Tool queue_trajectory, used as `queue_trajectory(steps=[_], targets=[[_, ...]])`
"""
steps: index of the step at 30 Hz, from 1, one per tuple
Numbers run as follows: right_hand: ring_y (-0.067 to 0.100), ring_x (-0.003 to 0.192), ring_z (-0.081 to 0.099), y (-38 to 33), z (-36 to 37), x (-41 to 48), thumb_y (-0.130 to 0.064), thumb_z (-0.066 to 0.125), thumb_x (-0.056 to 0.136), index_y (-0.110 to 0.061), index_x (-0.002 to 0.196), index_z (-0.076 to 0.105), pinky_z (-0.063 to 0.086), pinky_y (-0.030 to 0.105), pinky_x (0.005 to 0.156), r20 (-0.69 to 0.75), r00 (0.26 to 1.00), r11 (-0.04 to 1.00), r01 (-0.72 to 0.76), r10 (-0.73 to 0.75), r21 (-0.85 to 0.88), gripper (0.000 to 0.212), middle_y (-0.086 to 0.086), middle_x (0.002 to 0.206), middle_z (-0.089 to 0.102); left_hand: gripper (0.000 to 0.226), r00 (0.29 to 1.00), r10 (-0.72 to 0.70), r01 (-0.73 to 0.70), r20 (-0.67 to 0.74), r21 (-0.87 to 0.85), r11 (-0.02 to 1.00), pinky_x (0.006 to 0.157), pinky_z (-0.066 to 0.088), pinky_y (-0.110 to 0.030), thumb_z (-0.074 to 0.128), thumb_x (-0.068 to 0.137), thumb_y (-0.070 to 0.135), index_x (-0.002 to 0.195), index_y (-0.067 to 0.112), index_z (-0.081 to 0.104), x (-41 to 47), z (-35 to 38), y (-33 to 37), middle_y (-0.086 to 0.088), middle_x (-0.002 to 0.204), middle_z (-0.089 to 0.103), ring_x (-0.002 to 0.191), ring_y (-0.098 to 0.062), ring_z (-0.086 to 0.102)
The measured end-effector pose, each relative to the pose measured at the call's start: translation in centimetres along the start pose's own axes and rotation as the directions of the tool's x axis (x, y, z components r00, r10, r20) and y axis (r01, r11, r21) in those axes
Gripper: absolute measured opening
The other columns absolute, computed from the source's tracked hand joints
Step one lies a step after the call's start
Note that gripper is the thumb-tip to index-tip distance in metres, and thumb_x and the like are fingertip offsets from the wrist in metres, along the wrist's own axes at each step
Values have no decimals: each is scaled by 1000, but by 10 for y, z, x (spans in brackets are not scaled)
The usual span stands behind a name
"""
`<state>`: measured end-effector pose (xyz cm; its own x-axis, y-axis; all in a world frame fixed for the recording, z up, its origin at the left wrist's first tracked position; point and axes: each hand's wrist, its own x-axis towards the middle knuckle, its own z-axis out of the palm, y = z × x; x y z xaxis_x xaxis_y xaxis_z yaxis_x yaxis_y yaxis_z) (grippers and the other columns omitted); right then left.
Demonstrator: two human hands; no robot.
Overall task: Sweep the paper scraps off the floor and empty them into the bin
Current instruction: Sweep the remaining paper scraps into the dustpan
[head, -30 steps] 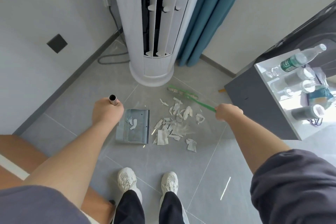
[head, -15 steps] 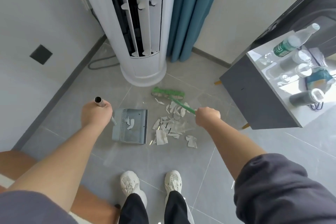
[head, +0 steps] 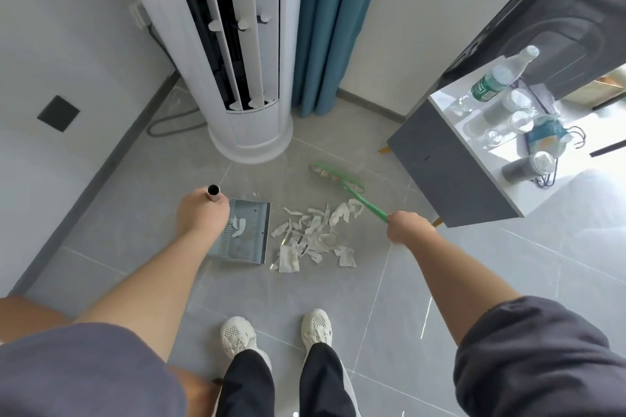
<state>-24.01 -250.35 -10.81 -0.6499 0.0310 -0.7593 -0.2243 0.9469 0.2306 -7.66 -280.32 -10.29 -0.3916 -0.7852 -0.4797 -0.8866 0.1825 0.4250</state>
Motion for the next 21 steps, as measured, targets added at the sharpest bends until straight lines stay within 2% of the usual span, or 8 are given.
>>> queue_trajectory(steps=[3,6,9,11,13,15,18,21], targets=[[27,78,57,10,21,13,-9,38,86,-13,132,51,48,31,58,64,993,989,-109,104,98,48,5,81,52,40,1000,14,-13,26,-6,1000,52,38,-28,37,81,21,79,-4,69,6,2,-4,-22,80,69,55,-28,42],[21,61,51,9,38,14,-7,37,89,-4,128,51,38,27,46,169,968,975,-203,186,87,42,6,71,48,32,1000,9,-9,15,-16,1000,54,37,-29,39,82,18,73,-5,60,6,6,-5,-25,79,67,57,-27,41],[14,49,45,-5,47,1,-4,40,94,-2,104,57,38,21,40,259,953,983,-177,158,53,20,5,55,52,29,999,3,-2,33,-29,1000,56,36,-30,37,79,17,71,-4,55,4,9,-9,-26,79,65,58,-25,41],[16,50,39,-21,56,-9,-5,39,97,-4,87,56,37,21,48,350,924,974,-202,155,100,19,5,55,46,37,997,25,-22,66,-44,999,55,39,-30,34,74,20,74,-6,61,6,8,-12,-22,80,70,57,-25,43],[21,55,37,-39,71,-11,-6,39,96,-8,74,44,35,23,58,376,921,984,-153,106,96,23,4,61,38,40,996,37,-33,76,-49,998,55,40,-31,32,71,21,75,-7,62,9,7,-13,-21,80,71,57,-26,44],[20,55,38,-59,79,-14,-8,41,92,-11,80,38,36,21,56,326,942,992,-104,78,65,13,4,65,43,36,996,39,-36,84,-38,999,54,39,-31,33,73,19,72,-6,59,10,5,-14,-22,79,70,56,-26,45],[17,43,40,-85,77,-26,-5,42,88,-5,94,47,33,22,46,336,940,998,54,-57,16,8,9,72,50,25,996,50,-48,76,-36,998,56,40,-32,36,80,16,64,3,50,12,2,-16,-23,78,69,58,-29,48],[21,51,42,-115,68,-42,-1,45,88,-5,87,55,35,24,51,356,921,987,154,-159,41,10,14,67,45,34,997,34,-31,75,-50,998,59,51,-39,33,77,22,69,-2,56,13,-2,-17,-21,76,70,67,-38,61]])
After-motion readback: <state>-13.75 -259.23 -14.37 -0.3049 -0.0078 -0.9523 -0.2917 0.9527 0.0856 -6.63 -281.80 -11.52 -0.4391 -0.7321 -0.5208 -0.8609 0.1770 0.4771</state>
